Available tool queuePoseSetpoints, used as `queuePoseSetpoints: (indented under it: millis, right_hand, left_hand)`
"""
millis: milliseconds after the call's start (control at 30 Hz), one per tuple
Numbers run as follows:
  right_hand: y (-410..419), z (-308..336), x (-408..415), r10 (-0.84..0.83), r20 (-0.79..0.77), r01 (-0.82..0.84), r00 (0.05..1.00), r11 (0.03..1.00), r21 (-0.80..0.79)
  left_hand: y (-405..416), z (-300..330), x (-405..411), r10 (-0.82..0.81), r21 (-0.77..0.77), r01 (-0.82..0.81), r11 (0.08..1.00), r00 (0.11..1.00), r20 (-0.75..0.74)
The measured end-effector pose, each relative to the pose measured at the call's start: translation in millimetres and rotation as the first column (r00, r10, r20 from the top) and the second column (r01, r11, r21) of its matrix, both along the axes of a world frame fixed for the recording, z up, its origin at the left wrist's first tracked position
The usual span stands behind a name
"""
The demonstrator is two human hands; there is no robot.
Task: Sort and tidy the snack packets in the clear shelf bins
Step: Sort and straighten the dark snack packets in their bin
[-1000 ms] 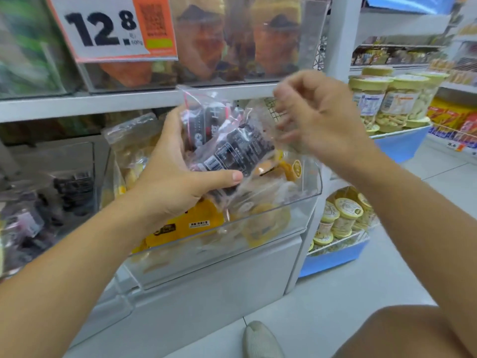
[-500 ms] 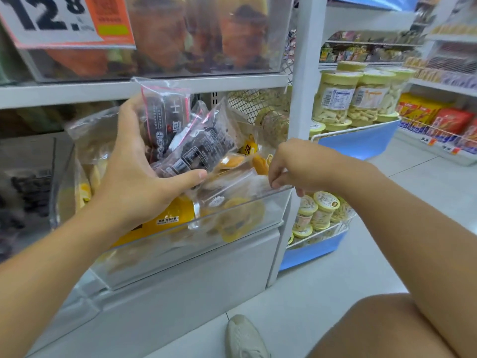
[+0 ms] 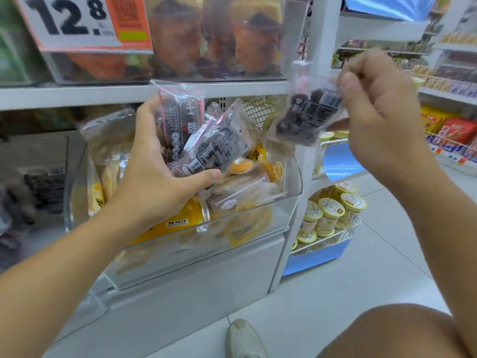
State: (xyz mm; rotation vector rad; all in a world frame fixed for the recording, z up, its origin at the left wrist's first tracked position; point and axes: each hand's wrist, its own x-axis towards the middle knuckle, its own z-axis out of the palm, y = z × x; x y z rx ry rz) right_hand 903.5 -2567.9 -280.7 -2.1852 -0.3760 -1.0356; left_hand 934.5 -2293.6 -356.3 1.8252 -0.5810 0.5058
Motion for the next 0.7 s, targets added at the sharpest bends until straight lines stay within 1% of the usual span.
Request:
queuePoseSetpoints:
  millis: [67,100,167,233,300,400,433,467,500,533,567,600,633,700]
  right_hand:
    - [23.2,6.3,-10.2,0.086,0.065,-0.093,0.994,0.989,0.115]
    - [37.6,7.0,-12.1,0.127,0.060,-0.135,0.990,0.977,0.168]
    - [72.2,4.5,-12.5,0.242,-0.015,-0.224,0.970,0.917,0.331]
    - [113.1,-1.4,-10.7,0.368,-0.104,-0.278,0.924,0.833,0.479]
    - [153.6,-8.1,-8.2,0.481,-0.154,-0.329,0.863,0.767,0.551]
    - [211.0,-14.0,-5.1,0.655,-0.231,-0.412,0.720,0.670,0.617]
    - [227.5,-15.0,-3.7,0.691,-0.259,-0.429,0.675,0.653,0.624]
    - [242.7,-16.1,-3.1,0.703,-0.276,-0.450,0.655,0.656,0.606]
    - [255.2,-17.3,-2.4,0.672,-0.270,-0.478,0.690,0.703,0.527]
    - [264.3,-18.6,0.0,0.601,-0.224,-0.504,0.767,0.782,0.367]
    - [272.6,-19.4,3.2,0.530,-0.152,-0.509,0.834,0.846,0.161]
    - [280.7,-19.8,6.2,0.486,-0.091,-0.490,0.869,0.871,-0.030]
    - [288.8,-19.7,7.9,0.453,-0.066,-0.457,0.889,0.873,-0.170]
    - [304.3,-21.0,15.5,0.374,-0.052,-0.364,0.926,0.849,-0.383]
  left_hand:
    - [8.7,8.6,-7.8,0.003,-0.026,-0.003,1.000,1.000,0.021]
    - [14.0,14.2,-14.6,0.008,-0.033,-0.007,0.999,1.000,0.029]
    - [30.7,23.4,-28.8,0.031,-0.036,-0.028,0.999,0.998,0.061]
    - [59.4,28.0,-41.9,0.076,-0.042,-0.073,0.996,0.994,0.081]
    - [97.6,32.2,-54.8,0.162,-0.052,-0.158,0.986,0.983,0.090]
    - [158.6,35.8,-78.2,0.307,-0.058,-0.302,0.951,0.944,0.120]
    - [176.7,33.6,-86.1,0.364,-0.064,-0.358,0.931,0.924,0.122]
    - [192.4,30.0,-94.0,0.418,-0.064,-0.413,0.908,0.901,0.120]
    - [205.5,25.6,-101.5,0.469,-0.052,-0.466,0.883,0.876,0.112]
    - [215.8,21.0,-107.1,0.515,-0.031,-0.514,0.857,0.852,0.095]
    - [224.3,16.6,-111.0,0.548,-0.009,-0.550,0.835,0.833,0.079]
    - [231.2,13.2,-113.7,0.563,0.011,-0.566,0.825,0.823,0.075]
    - [235.7,11.5,-115.5,0.567,0.023,-0.570,0.821,0.820,0.080]
    - [240.4,11.2,-114.7,0.581,0.027,-0.584,0.812,0.811,0.072]
